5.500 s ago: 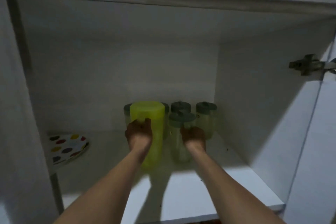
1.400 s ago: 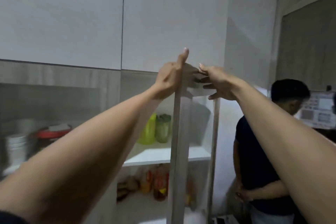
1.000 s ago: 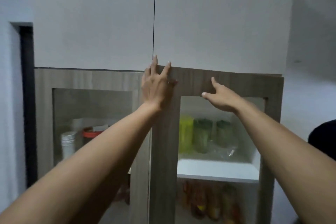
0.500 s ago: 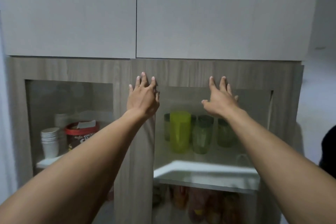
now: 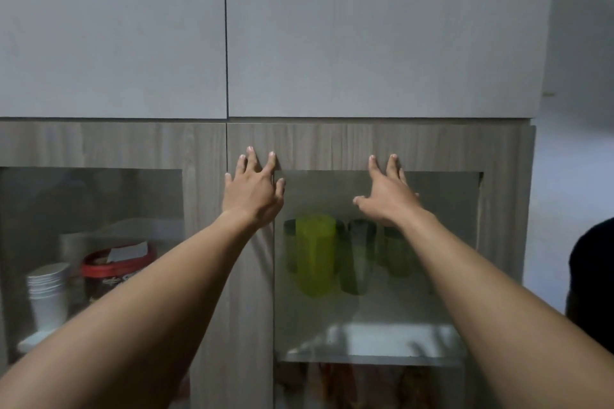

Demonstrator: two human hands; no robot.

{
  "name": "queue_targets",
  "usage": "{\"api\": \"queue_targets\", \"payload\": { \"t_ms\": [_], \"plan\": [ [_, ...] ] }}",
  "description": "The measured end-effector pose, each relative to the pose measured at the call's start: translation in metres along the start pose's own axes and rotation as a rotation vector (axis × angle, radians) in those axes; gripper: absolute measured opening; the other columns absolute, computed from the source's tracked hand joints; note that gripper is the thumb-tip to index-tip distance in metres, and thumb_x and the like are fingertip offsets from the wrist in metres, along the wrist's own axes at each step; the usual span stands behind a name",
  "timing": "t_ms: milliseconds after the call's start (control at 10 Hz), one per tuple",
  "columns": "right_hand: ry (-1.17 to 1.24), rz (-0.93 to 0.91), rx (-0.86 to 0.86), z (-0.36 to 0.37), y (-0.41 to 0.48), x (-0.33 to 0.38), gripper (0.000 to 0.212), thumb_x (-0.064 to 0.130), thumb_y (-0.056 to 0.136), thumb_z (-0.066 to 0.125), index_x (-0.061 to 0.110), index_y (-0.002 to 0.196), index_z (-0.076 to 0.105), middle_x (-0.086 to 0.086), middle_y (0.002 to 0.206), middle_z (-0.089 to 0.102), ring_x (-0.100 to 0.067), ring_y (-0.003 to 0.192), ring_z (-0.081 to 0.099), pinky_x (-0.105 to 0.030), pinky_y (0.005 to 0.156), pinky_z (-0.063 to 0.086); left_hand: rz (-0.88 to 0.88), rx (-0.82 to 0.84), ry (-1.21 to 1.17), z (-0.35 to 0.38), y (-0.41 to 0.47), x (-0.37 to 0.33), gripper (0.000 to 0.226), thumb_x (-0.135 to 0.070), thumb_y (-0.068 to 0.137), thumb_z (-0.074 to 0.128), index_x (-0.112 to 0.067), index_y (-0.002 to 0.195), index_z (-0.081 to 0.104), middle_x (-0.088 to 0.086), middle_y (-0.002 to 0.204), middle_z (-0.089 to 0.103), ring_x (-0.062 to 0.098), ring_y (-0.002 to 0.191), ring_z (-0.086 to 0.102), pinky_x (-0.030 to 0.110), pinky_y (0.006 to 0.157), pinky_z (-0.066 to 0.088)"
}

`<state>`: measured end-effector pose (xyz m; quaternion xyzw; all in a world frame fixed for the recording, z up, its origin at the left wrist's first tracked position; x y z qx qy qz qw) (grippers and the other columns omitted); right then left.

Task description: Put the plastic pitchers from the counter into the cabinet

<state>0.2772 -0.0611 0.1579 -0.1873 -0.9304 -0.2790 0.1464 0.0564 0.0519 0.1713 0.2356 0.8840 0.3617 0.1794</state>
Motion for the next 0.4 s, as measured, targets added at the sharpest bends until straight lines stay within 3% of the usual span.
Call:
{"api": "queue_targets", "payload": {
  "t_ms": [200,300,400],
  "plan": [
    [0.009,0.021,0.005,-0.001,0.004,0.002,0.092,0.037,0.095,0.06,0.03,0.159,-0.005,-0.01,0.164,-0.024,-0.034,0.153,-0.01,-0.065,0.118,0.011,0.032,0.039,-0.019,0.005,0.006,0.005,0.063,-0.051,0.099,0.034,-0.029,0.156,0.017,0.016,0.164,0.006,0.034,0.151,0.009,0.058,0.116,0.025],
    [0.048,0.023,0.021,-0.01,-0.006,0.007,0.086,0.04,0.094,0.062,0.029,0.16,0.008,-0.011,0.168,-0.006,-0.034,0.154,0.008,-0.059,0.12,0.02,0.042,-0.002,-0.068,-0.002,0.002,0.005,0.061,-0.051,0.099,0.035,-0.027,0.155,0.023,0.017,0.163,0.011,0.033,0.15,0.014,0.055,0.117,0.026],
    [0.325,-0.117,-0.009,-0.038,-0.025,0.021,0.059,0.041,0.094,0.065,0.024,0.148,0.047,-0.007,0.151,0.049,-0.024,0.135,0.05,-0.048,0.111,0.042,0.077,-0.066,-0.269,-0.002,-0.025,0.004,0.054,-0.046,0.1,0.041,-0.024,0.15,0.038,0.011,0.158,0.031,0.026,0.146,0.029,0.045,0.116,0.03]
  ]
}}
Point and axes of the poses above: each hand's wrist, its own y-axis towards the middle knuckle, its own z-axis out of the palm, x = y × z, the point moved 9 cm from there along y, towards the middle knuckle
